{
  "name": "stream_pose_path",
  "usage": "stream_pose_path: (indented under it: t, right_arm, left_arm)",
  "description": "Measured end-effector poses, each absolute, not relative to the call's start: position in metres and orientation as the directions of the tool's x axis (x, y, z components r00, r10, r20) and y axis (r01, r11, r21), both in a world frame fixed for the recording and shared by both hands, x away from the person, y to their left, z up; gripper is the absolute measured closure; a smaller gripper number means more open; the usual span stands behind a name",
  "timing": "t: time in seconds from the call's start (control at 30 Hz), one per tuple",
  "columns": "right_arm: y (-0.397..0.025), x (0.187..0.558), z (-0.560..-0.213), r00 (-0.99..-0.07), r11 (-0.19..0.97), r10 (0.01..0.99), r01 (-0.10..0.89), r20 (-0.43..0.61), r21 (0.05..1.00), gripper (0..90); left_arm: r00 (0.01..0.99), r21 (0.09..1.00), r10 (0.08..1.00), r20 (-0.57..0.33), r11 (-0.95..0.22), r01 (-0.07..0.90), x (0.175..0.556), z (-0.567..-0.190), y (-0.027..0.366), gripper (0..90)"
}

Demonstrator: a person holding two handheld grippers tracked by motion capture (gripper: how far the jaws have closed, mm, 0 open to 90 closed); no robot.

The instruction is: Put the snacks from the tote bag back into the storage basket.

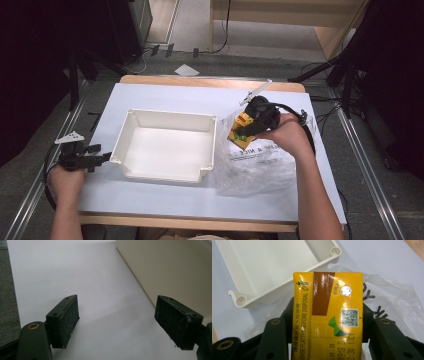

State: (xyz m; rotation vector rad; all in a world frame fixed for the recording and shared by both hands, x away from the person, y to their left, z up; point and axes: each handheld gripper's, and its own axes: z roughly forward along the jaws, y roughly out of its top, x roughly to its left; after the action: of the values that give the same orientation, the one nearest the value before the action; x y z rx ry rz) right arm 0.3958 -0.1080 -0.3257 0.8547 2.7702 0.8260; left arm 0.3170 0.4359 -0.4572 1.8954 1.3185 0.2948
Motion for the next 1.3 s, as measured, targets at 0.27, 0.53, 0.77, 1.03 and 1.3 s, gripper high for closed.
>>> stream_pose_path:
  t: [0.27, 0.53, 0.77, 1.03, 1.3]
  right_arm:
    - [-0.096, 0.392, -0.315, -0.840, 0.695, 0.543, 0.462, 0.020, 0.551, 53.2]
    - [-0.088, 0.391, -0.307, -0.853, 0.695, 0.522, 0.430, 0.007, 0.576, 53.2]
    - [-0.086, 0.390, -0.300, -0.852, 0.691, 0.523, 0.418, -0.010, 0.590, 53.3]
    - [-0.078, 0.392, -0.294, -0.861, 0.699, 0.507, 0.388, -0.034, 0.600, 53.3]
    - [-0.063, 0.392, -0.289, -0.875, 0.688, 0.484, 0.366, -0.020, 0.626, 53.3]
  left_arm:
    - [0.430, 0.714, 0.870, -0.239, -0.143, 0.686, 0.317, -0.457, 0.436, 20.8]
    - [0.430, 0.714, 0.871, -0.235, -0.145, 0.685, 0.317, -0.457, 0.436, 20.8]
    - [0.429, 0.713, 0.873, -0.232, -0.147, 0.685, 0.317, -0.457, 0.436, 20.8]
    - [0.433, 0.713, 0.871, -0.233, -0.149, 0.685, 0.317, -0.457, 0.436, 20.9]
    - [0.430, 0.715, 0.872, -0.235, -0.145, 0.684, 0.316, -0.457, 0.437, 20.9]
